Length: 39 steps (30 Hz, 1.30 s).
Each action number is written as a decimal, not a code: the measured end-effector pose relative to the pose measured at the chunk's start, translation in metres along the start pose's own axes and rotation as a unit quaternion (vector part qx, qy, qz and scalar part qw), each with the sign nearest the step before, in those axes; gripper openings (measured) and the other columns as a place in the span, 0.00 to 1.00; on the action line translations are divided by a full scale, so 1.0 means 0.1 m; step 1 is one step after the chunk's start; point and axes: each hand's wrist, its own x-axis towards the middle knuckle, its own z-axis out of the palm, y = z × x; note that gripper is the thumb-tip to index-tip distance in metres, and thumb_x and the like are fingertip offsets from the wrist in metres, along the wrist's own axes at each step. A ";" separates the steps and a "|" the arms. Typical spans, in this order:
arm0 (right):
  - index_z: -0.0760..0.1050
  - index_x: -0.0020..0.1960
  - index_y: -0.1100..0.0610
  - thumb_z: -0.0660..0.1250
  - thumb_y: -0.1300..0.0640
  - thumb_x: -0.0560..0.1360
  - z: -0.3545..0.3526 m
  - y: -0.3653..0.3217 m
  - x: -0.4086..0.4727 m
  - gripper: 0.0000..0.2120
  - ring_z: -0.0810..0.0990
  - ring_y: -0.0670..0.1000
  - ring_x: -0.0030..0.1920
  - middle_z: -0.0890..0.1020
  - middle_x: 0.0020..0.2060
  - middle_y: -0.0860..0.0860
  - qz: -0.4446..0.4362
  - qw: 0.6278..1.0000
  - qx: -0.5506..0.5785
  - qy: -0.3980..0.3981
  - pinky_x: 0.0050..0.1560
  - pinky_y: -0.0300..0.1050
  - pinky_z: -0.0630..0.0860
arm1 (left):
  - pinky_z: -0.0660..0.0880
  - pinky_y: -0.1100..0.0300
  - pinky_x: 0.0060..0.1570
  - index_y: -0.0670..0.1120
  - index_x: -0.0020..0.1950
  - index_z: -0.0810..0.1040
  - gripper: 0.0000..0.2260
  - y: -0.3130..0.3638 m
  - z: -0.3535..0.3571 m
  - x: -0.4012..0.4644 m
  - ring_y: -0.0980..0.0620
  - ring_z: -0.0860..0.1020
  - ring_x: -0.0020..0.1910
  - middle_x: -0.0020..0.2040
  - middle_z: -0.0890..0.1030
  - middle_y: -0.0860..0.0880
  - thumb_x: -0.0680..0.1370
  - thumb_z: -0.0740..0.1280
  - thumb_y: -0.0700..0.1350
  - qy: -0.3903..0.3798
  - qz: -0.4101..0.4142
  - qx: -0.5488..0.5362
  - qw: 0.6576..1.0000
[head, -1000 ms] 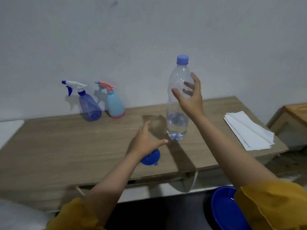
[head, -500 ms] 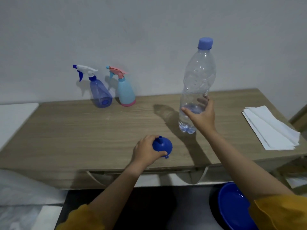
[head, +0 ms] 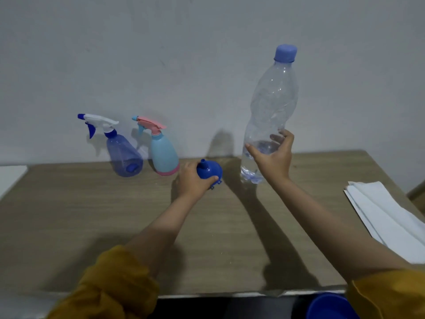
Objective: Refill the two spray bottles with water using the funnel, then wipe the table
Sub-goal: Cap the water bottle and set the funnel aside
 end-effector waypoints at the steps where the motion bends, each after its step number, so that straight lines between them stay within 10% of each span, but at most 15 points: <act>1: 0.63 0.66 0.57 0.81 0.54 0.62 0.06 0.02 0.07 0.39 0.76 0.51 0.56 0.74 0.57 0.53 0.002 1.000 0.000 0.002 0.53 0.30 0.71 | 0.77 0.48 0.52 0.52 0.54 0.77 0.26 0.01 0.04 0.14 0.48 0.78 0.51 0.53 0.79 0.50 0.58 0.77 0.57 0.008 -0.010 -0.003 1.000; 15: 0.58 0.69 0.56 0.81 0.49 0.62 0.32 0.43 0.53 0.45 0.70 0.50 0.63 0.69 0.62 0.54 0.024 0.998 -0.012 -0.050 0.54 0.22 0.65 | 0.75 0.47 0.54 0.52 0.59 0.73 0.32 -0.05 0.51 0.72 0.46 0.74 0.57 0.58 0.72 0.49 0.59 0.78 0.59 0.007 -0.040 0.129 0.991; 24: 0.48 0.76 0.60 0.78 0.46 0.64 0.10 0.45 0.36 0.53 0.61 0.55 0.72 0.60 0.71 0.57 0.027 0.991 -0.086 -0.101 0.72 0.51 0.64 | 0.71 0.44 0.57 0.46 0.62 0.68 0.41 0.13 0.68 0.63 0.40 0.71 0.61 0.61 0.71 0.43 0.58 0.76 0.66 0.038 -0.108 0.145 0.983; 33: 0.72 0.61 0.67 0.72 0.60 0.70 -0.85 0.63 -0.08 0.22 0.77 0.62 0.54 0.78 0.54 0.62 -0.065 0.978 -0.197 -0.028 0.58 0.55 0.74 | 0.62 0.52 0.57 0.42 0.64 0.71 0.29 0.82 1.06 -0.33 0.40 0.73 0.59 0.62 0.71 0.42 0.68 0.75 0.52 0.180 -0.002 -0.022 0.983; 39: 0.79 0.51 0.62 0.71 0.62 0.71 -1.79 0.69 -0.34 0.09 0.79 0.59 0.46 0.83 0.47 0.56 -0.055 0.954 -0.287 0.068 0.49 0.54 0.76 | 0.66 0.54 0.55 0.48 0.56 0.76 0.16 1.26 1.57 -0.91 0.48 0.77 0.57 0.57 0.75 0.49 0.70 0.72 0.51 -0.006 0.136 -0.027 0.990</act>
